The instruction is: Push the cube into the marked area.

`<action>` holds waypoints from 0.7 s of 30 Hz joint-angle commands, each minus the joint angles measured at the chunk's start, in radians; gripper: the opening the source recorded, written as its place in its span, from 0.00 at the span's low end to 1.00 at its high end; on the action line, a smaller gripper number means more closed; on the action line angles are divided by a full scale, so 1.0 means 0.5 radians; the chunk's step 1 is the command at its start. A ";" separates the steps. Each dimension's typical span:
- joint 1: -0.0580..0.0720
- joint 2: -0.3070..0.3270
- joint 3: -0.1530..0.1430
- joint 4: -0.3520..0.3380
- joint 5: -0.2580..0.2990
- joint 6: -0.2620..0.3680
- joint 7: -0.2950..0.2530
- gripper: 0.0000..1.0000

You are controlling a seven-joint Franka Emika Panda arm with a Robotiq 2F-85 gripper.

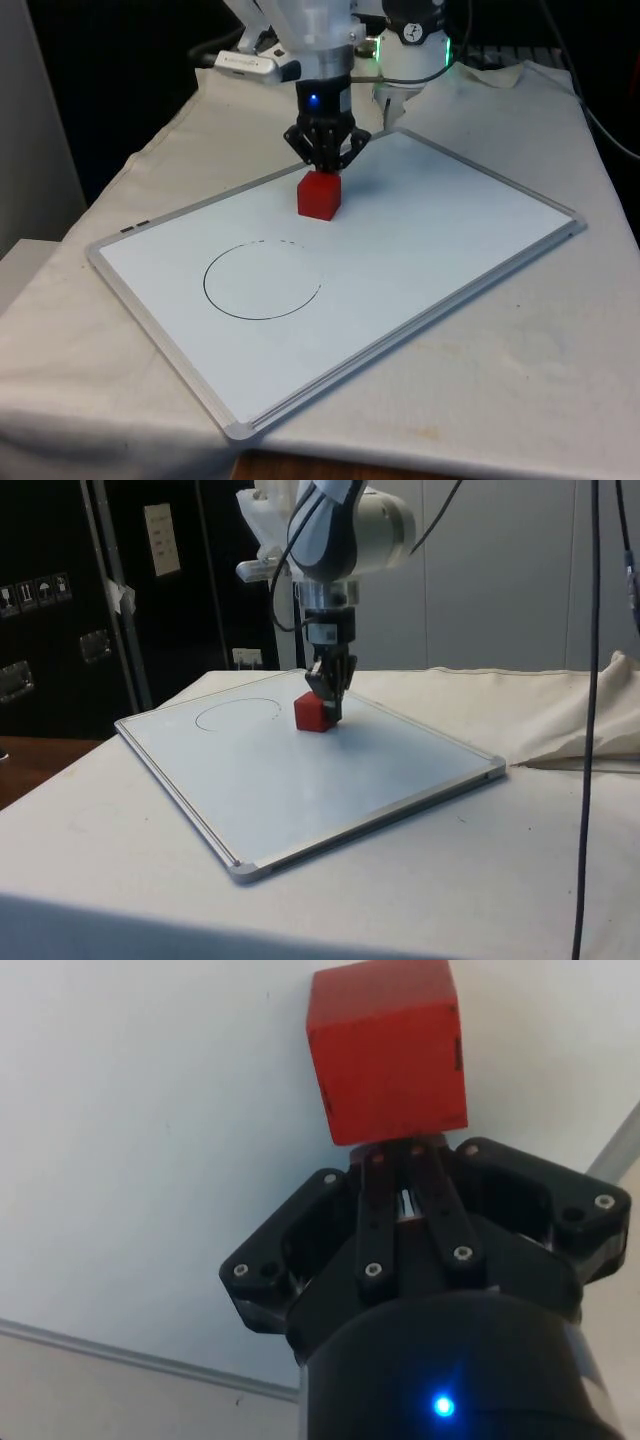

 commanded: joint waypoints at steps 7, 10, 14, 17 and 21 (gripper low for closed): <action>-0.002 0.090 -0.008 0.144 0.000 -0.046 -0.010 0.00; -0.024 0.162 -0.004 0.252 0.010 -0.096 -0.034 0.00; -0.036 0.228 -0.004 0.342 0.010 -0.116 -0.040 0.00; -0.028 0.258 -0.016 0.376 0.002 -0.112 -0.032 0.00; -0.056 0.352 -0.014 0.504 0.006 -0.148 -0.060 0.00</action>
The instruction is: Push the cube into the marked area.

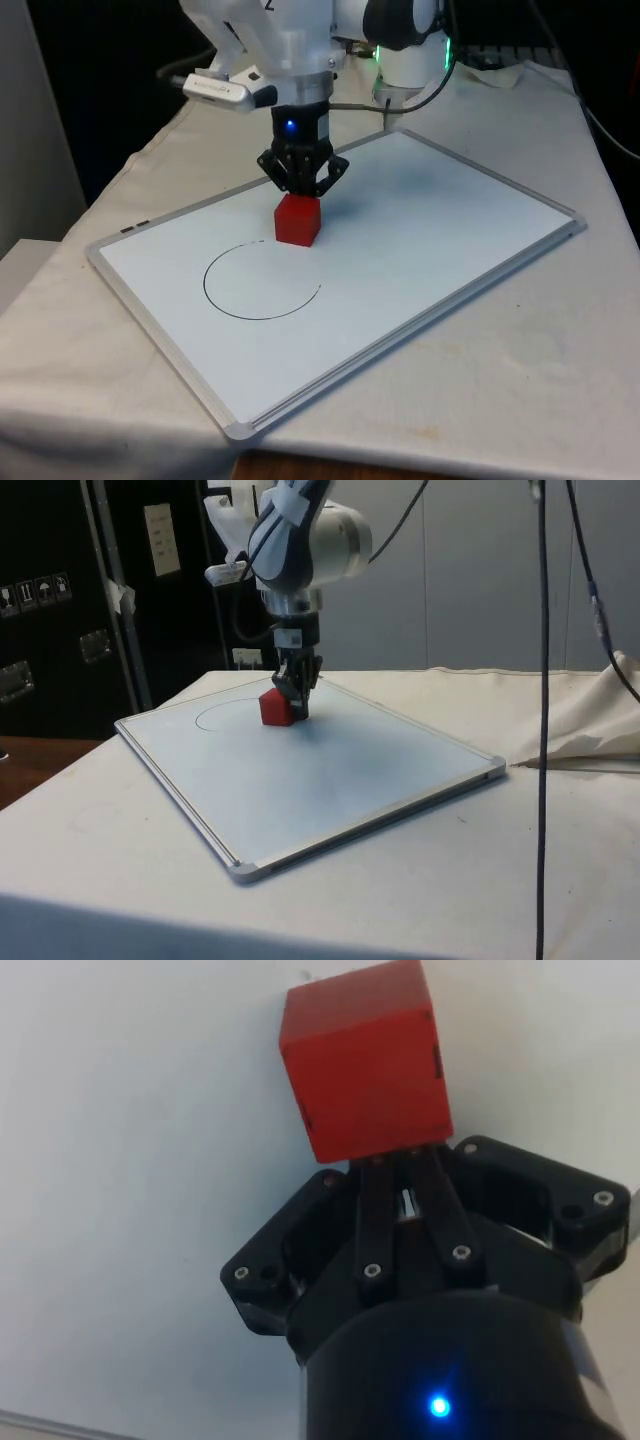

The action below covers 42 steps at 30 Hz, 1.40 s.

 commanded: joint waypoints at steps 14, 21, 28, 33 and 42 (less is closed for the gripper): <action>-0.030 0.194 -0.028 0.326 0.006 -0.118 -0.028 0.00; -0.028 0.272 -0.042 0.460 0.008 -0.150 -0.010 0.00; -0.032 0.304 -0.042 0.524 0.010 -0.178 0.048 0.00; -0.030 0.322 -0.048 0.550 0.006 -0.188 0.086 0.00; -0.002 0.244 -0.086 0.518 -0.022 -0.216 0.088 0.00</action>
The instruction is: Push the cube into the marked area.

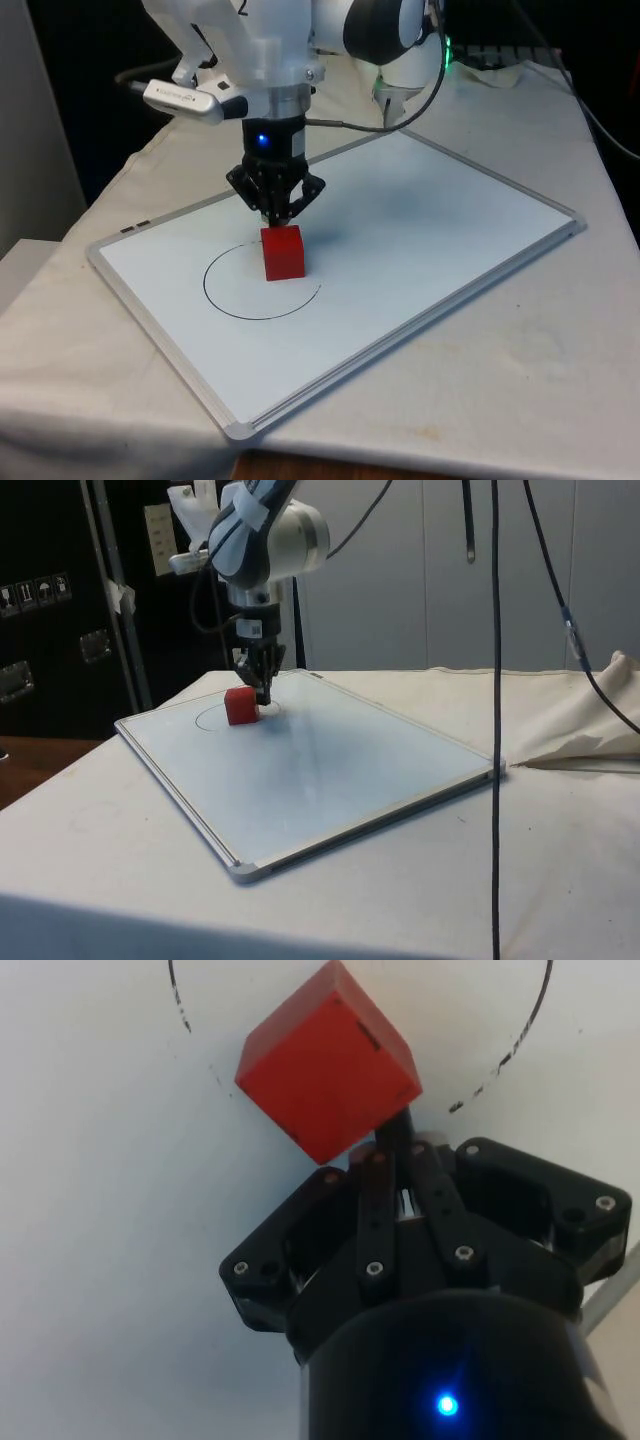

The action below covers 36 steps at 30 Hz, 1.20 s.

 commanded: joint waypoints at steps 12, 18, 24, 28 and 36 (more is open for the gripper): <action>0.018 -0.252 -0.008 -0.138 -0.110 -0.080 -0.004 0.00; 0.040 -0.378 -0.022 -0.196 -0.194 -0.140 0.000 0.00; 0.046 -0.482 -0.020 -0.218 -0.274 -0.206 0.000 0.00; 0.052 -0.556 -0.018 -0.224 -0.334 -0.262 -0.006 0.00; 0.056 -0.674 -0.012 -0.234 -0.412 -0.350 -0.026 0.00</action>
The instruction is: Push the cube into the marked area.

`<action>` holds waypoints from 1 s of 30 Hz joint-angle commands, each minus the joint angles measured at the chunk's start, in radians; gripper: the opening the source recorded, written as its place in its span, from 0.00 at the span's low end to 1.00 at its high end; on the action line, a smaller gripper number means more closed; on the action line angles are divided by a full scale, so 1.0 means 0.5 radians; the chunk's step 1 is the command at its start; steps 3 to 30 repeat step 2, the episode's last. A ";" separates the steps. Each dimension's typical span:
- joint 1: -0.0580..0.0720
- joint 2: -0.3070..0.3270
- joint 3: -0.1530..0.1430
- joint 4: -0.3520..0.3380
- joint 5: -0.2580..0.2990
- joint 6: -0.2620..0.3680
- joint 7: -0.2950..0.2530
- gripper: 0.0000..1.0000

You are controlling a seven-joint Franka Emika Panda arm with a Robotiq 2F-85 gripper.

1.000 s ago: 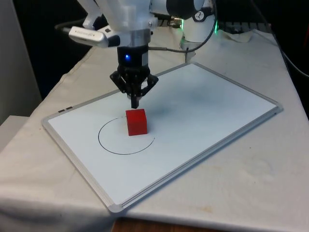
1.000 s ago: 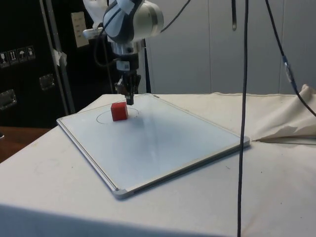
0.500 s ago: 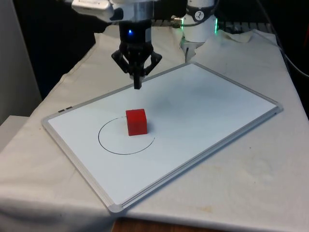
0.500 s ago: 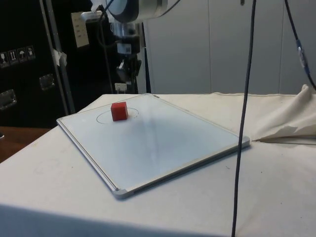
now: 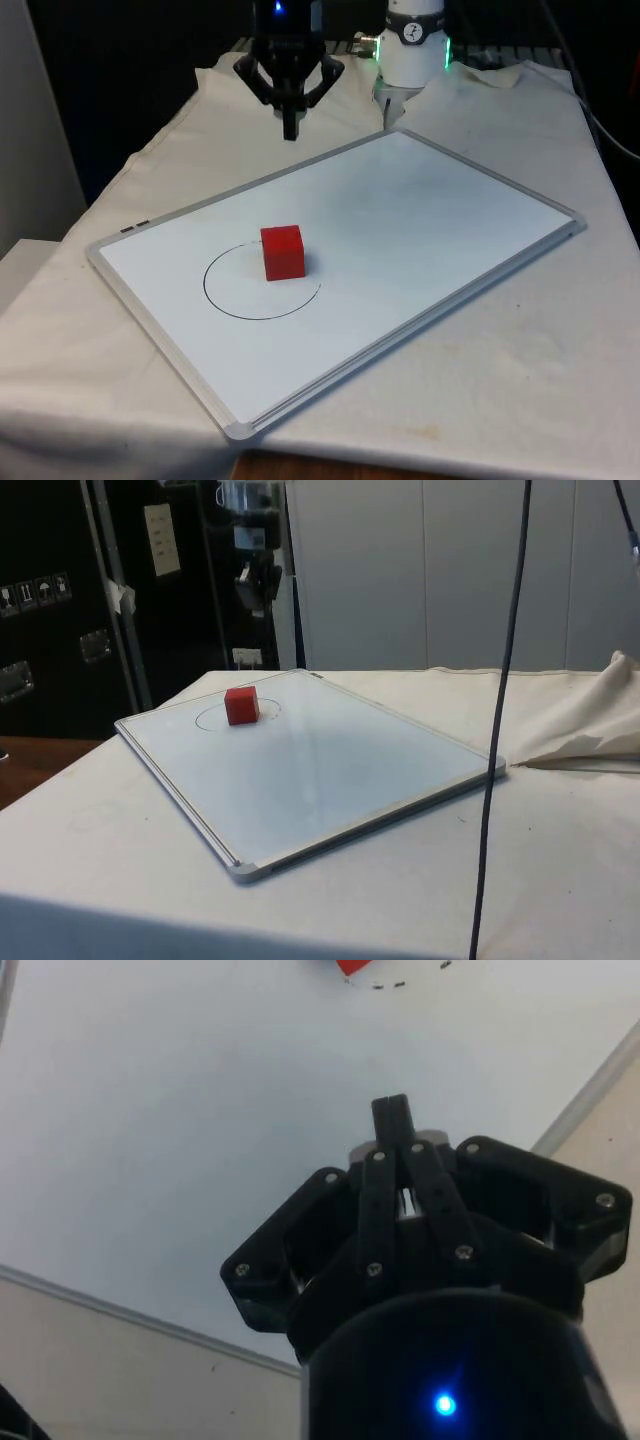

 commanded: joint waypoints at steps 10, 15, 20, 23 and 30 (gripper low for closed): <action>0.000 -0.014 0.002 -0.004 -0.006 -0.012 -0.004 0.00; 0.000 -0.014 0.002 -0.004 -0.006 -0.012 -0.004 0.00; 0.000 -0.014 0.002 -0.004 -0.006 -0.012 -0.004 0.00; 0.000 -0.014 0.002 -0.004 -0.006 -0.012 -0.004 0.00; 0.000 -0.014 0.002 -0.004 -0.006 -0.012 -0.004 0.00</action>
